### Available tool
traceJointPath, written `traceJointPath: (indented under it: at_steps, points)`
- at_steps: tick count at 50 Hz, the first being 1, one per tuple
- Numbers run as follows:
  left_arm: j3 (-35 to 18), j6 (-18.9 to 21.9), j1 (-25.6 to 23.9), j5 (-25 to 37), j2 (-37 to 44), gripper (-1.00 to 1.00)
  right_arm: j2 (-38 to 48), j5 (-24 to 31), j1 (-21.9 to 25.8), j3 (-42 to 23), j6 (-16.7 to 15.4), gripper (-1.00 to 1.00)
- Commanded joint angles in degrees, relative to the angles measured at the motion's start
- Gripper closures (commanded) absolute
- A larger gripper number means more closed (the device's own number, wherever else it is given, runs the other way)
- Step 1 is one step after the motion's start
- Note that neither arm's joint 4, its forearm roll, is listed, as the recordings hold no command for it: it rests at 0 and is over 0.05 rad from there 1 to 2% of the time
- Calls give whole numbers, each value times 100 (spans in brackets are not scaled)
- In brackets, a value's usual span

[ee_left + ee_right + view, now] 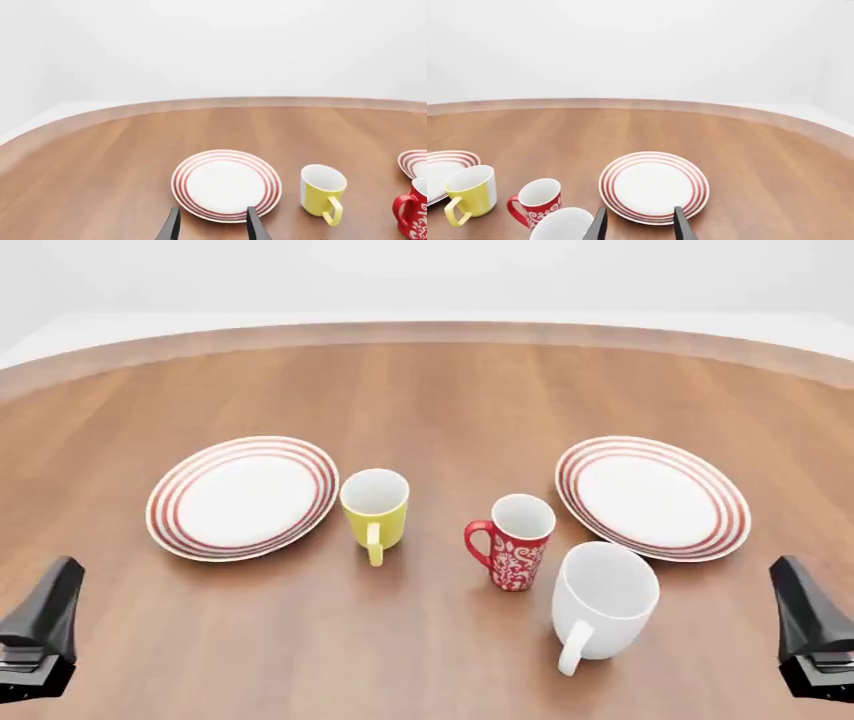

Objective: Put the red mug on the left plate.

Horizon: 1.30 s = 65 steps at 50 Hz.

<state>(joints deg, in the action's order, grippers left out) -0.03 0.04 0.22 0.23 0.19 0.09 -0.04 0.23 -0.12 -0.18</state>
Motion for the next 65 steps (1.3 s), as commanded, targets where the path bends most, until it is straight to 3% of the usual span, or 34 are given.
traceJointPath:
  at_steps: [1, 8, 14, 27, 37, 41, 43, 45, 50, 65]
  points:
    - [-6, 5, 65, 86, 23, -100, 7, 0, 48, -21, -33, -100]
    - [-2, -87, 153, 180, 16, -100, 1, 5, 48, -21, -33, -100]
    - [-30, 204, 96, 278, -9, -100, -1, 7, 48, -20, -31, -100]
    - [-977, 414, -36, 957, 20, -100, -3, 12, 48, -21, -32, -100]
    - [-1703, 926, -150, 573, 1067, -100, -2, 12, 49, -21, -32, -100]
    - [-1866, 1194, -419, 345, 1620, -100, -1, 12, 49, -21, -33, -100]
    - [-1962, 1349, -624, 315, 1720, -100, -1, 11, 49, -20, -32, -100]
    - [-2132, 1387, -374, 286, 1564, -100, 0, 11, 49, -20, -33, -100]
    - [-2302, 1650, -653, 44, 2112, -100, 1, 10, 49, -19, -34, -100]
    - [-3256, 2030, -962, 47, 2932, -100, 1, 9, 48, -19, -33, -100]
